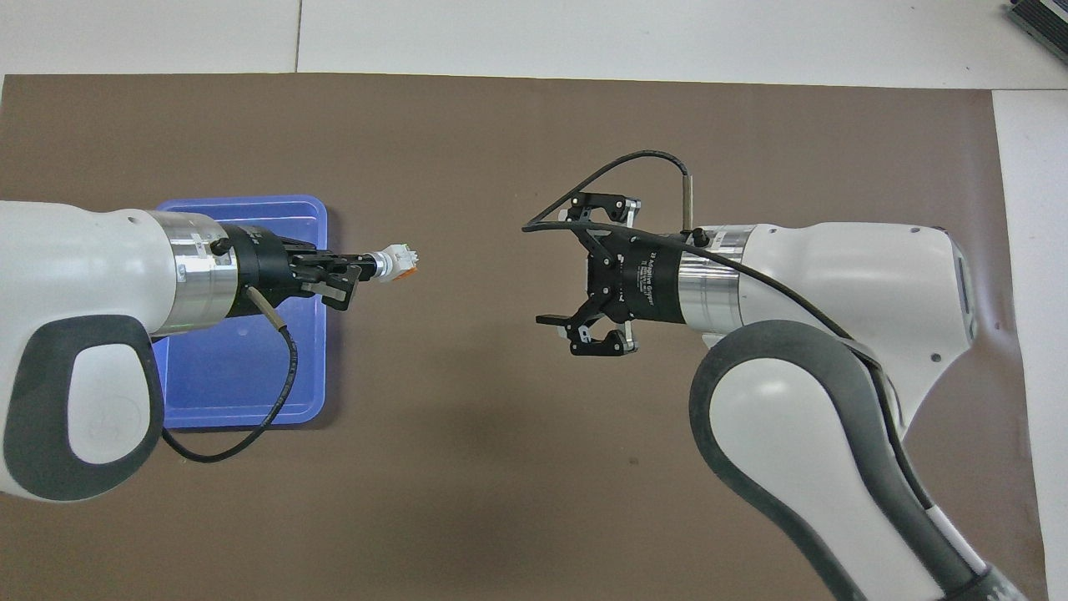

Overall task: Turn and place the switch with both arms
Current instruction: 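Open the right gripper and withdraw it while the left gripper holds the switch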

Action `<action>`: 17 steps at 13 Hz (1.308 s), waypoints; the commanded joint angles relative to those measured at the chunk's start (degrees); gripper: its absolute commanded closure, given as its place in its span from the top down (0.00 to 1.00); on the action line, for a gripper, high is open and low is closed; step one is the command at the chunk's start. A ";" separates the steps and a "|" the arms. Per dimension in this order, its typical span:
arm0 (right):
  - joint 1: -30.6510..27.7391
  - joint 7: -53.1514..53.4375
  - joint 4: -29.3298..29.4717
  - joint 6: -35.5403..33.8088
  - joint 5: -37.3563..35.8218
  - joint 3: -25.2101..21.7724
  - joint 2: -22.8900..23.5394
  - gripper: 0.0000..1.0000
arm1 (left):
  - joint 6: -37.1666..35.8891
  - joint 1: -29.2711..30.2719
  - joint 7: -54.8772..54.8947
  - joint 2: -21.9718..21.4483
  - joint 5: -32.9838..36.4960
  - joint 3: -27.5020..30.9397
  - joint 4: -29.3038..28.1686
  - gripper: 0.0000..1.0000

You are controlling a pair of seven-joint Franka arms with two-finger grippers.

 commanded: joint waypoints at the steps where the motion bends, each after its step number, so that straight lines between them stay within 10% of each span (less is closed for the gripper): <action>1: -4.15 -5.30 -1.79 -1.43 -13.33 0.28 -3.29 1.00 | 0.30 -0.66 -0.26 -0.99 3.29 -0.51 -0.81 0.00; 10: -22.25 -53.81 6.78 -26.52 -43.16 0.10 -4.54 1.00 | -9.99 3.29 45.35 -1.25 10.32 -0.34 0.59 0.00; 17: -23.16 -60.88 20.62 -39.66 -51.27 -3.47 -3.21 1.00 | -20.53 3.29 75.22 -1.43 21.12 -0.34 2.61 0.00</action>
